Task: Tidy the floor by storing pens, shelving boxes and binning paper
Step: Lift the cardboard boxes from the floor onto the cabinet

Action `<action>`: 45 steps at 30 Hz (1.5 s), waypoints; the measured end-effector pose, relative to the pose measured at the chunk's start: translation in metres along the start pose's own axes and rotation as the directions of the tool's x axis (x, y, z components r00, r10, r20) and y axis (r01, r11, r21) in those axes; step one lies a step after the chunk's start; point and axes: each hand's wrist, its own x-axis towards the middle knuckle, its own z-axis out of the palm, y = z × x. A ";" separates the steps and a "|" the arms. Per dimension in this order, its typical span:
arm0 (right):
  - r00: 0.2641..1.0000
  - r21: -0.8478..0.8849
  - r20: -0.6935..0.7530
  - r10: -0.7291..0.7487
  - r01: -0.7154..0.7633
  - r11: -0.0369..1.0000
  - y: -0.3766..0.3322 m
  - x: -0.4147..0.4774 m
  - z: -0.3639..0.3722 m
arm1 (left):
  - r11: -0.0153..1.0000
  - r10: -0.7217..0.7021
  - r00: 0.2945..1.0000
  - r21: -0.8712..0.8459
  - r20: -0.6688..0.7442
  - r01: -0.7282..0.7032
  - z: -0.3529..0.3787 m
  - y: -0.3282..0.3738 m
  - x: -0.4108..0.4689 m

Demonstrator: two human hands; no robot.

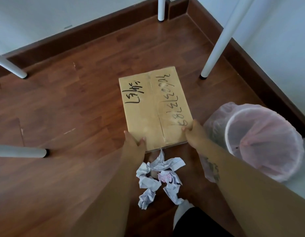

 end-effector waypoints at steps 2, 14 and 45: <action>0.999 0.106 0.012 0.046 -0.047 0.993 0.002 0.000 0.001 | 0.995 -0.059 0.997 -0.079 -0.047 0.056 0.004 -0.004 0.002; 0.997 0.264 0.035 0.066 -0.073 0.962 -0.037 -0.051 -0.046 | 0.987 -0.052 0.994 -0.155 -0.099 0.037 -0.042 0.043 -0.022; 0.895 0.434 -0.378 -0.237 0.397 0.809 -0.067 -0.585 -0.239 | 0.768 0.594 0.792 -0.192 -0.141 -0.611 -0.278 0.135 -0.471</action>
